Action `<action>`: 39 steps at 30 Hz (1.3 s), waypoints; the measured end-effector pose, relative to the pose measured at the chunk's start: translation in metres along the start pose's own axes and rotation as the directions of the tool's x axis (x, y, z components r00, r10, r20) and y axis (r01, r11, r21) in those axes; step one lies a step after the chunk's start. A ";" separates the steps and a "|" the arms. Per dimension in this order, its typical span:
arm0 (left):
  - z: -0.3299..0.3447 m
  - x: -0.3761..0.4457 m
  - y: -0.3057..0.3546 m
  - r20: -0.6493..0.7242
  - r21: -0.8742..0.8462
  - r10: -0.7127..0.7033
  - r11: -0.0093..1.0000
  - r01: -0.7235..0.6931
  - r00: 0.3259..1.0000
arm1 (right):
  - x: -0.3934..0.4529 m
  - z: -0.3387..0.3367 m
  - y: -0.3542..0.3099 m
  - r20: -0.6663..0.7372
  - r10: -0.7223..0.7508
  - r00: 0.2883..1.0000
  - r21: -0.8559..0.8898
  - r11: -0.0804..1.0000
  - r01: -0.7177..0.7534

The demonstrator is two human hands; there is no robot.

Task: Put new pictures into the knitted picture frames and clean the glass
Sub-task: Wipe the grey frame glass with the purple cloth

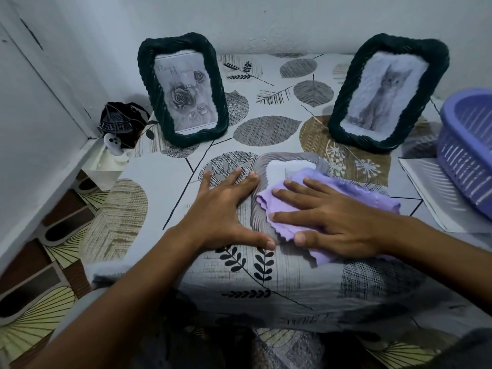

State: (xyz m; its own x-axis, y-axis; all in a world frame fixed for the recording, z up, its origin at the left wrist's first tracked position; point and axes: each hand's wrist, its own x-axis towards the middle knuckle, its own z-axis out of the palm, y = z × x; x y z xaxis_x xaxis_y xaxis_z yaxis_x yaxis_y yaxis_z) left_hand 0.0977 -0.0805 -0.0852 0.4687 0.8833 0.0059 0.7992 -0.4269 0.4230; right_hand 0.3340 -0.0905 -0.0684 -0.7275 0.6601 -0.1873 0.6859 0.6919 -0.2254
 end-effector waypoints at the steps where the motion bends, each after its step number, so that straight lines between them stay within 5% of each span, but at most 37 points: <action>1: 0.000 0.000 0.000 -0.002 0.001 -0.001 1.000 0.001 1.000 | -0.003 0.001 0.000 -0.005 -0.013 1.000 0.024 1.000 0.013; 26: 0.001 -0.002 0.002 -0.019 -0.035 -0.017 0.999 0.017 1.000 | 0.000 0.008 -0.008 -0.162 0.028 0.986 0.121 0.993 -0.008; 39: -0.001 -0.002 0.002 0.003 -0.023 -0.021 1.000 0.021 1.000 | 0.031 0.001 0.000 -0.149 0.269 0.952 -0.055 0.959 -0.279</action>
State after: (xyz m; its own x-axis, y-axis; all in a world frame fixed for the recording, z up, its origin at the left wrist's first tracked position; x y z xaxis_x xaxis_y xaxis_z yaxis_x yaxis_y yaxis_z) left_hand 0.0979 -0.0831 -0.0829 0.4531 0.8915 -0.0059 0.8000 -0.4036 0.4440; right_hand 0.3115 -0.0708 -0.0749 -0.5051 0.8577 -0.0962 0.8618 0.4949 -0.1115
